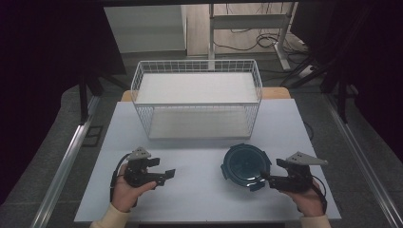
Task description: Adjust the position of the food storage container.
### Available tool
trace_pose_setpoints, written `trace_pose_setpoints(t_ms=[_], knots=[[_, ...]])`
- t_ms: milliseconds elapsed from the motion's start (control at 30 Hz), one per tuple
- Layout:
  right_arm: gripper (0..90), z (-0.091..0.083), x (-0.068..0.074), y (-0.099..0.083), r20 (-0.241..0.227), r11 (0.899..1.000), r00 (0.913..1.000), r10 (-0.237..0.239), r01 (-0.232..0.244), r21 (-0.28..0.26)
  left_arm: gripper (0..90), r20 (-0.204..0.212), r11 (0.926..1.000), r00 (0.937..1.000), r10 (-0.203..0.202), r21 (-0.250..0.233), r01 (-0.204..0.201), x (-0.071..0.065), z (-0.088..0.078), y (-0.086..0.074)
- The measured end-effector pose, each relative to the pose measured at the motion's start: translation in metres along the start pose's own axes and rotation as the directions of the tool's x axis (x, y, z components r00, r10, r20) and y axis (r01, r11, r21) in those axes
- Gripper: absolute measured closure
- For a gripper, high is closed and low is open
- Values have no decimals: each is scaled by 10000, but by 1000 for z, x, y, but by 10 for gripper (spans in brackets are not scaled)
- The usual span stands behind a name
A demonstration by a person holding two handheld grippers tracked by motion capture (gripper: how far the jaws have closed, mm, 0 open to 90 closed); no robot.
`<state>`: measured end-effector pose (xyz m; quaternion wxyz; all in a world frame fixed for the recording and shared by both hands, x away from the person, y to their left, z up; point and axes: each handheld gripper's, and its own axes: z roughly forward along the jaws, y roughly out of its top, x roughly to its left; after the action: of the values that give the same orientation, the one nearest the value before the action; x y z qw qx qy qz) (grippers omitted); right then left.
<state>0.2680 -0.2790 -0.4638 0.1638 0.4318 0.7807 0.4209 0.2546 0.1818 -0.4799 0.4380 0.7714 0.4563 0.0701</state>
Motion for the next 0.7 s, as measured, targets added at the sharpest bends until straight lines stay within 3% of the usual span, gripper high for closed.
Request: trace_pose_setpoints(t_ms=[300,700], knots=[[196,0,0,-1,315,9999,9994,-121,122,-38,193,-145,9998,9997,202,22,-202,-6,0,0],[203,-7,-7,-1,444,9998,9990,51,-43,-190,192,-315,9998,9994,116,171,-110,-4,2,-2]])
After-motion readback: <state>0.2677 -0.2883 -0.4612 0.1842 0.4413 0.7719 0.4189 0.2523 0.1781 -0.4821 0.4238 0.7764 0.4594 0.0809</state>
